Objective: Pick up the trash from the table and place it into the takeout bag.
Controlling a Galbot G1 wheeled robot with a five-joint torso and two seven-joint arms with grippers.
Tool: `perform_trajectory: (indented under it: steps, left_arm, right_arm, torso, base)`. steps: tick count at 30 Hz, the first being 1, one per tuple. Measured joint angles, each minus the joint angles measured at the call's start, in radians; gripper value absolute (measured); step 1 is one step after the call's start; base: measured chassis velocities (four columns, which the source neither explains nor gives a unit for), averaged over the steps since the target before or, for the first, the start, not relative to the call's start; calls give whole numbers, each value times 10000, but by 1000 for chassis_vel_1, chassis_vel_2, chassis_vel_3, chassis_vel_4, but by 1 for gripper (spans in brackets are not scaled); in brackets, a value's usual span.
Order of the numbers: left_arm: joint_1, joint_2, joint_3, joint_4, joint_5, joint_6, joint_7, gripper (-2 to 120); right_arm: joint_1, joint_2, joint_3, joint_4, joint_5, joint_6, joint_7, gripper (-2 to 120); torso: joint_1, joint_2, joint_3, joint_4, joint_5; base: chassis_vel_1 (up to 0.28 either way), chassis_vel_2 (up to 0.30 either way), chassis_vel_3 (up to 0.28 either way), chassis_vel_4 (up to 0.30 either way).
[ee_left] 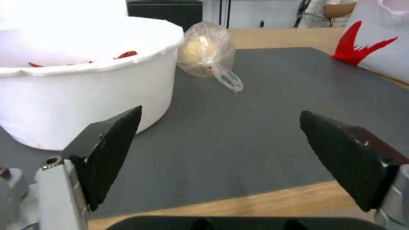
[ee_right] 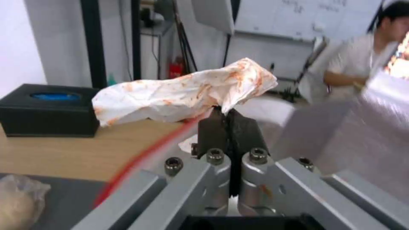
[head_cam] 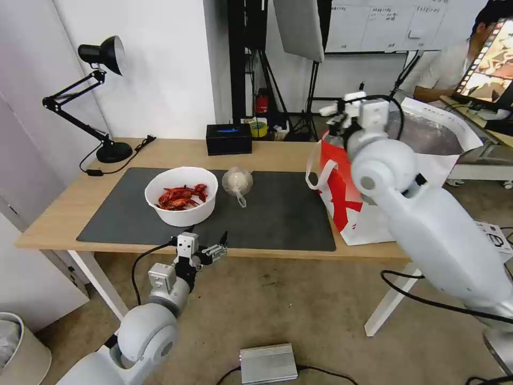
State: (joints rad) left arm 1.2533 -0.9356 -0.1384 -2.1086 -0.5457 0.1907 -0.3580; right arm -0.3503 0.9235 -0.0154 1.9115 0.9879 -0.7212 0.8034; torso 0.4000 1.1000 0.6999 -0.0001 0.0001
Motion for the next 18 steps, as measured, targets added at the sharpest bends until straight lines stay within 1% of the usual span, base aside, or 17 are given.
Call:
perform_trajectory:
  steps: [6, 12, 14, 15, 16, 18]
  left_arm:
    - [-13, -14, 66, 10, 19, 6, 1, 100]
    - [-83, -24, 109, 60, 20, 9, 0, 100]
    - [-105, -26, 117, 80, 19, 11, 1, 100]
    - [-110, -22, 117, 80, 20, 11, 1, 100]
    - [-110, -22, 117, 80, 20, 11, 1, 100]
    - [-138, -2, 120, 81, 11, 12, 0, 100]
  right_arm:
    - [-514, -162, 508, 177, 852, 0, 498, 0]
    - [-626, -180, 677, 276, 1326, 4, 815, 0]
    - [-673, -235, 777, 342, 1423, 6, 904, 12]
    - [-695, -267, 821, 381, 1446, 6, 925, 15]
    - [-695, -267, 821, 381, 1446, 6, 925, 15]
    - [-757, -362, 927, 455, 1508, 8, 943, 27]
  torso:
    - [0, 0, 1, 0, 0]
    - [-1, 0, 1, 1, -1]
    - [0, 0, 2, 1, -1]
    - [0, 0, 1, 1, -1]
    - [0, 0, 1, 1, -1]
    - [0, 0, 1, 1, -1]
  base:
    - [0, 0, 0, 0]
    - [0, 0, 0, 0]
    - [0, 0, 0, 0]
    - [0, 0, 0, 0]
    - [0, 0, 0, 0]
    - [0, 0, 0, 0]
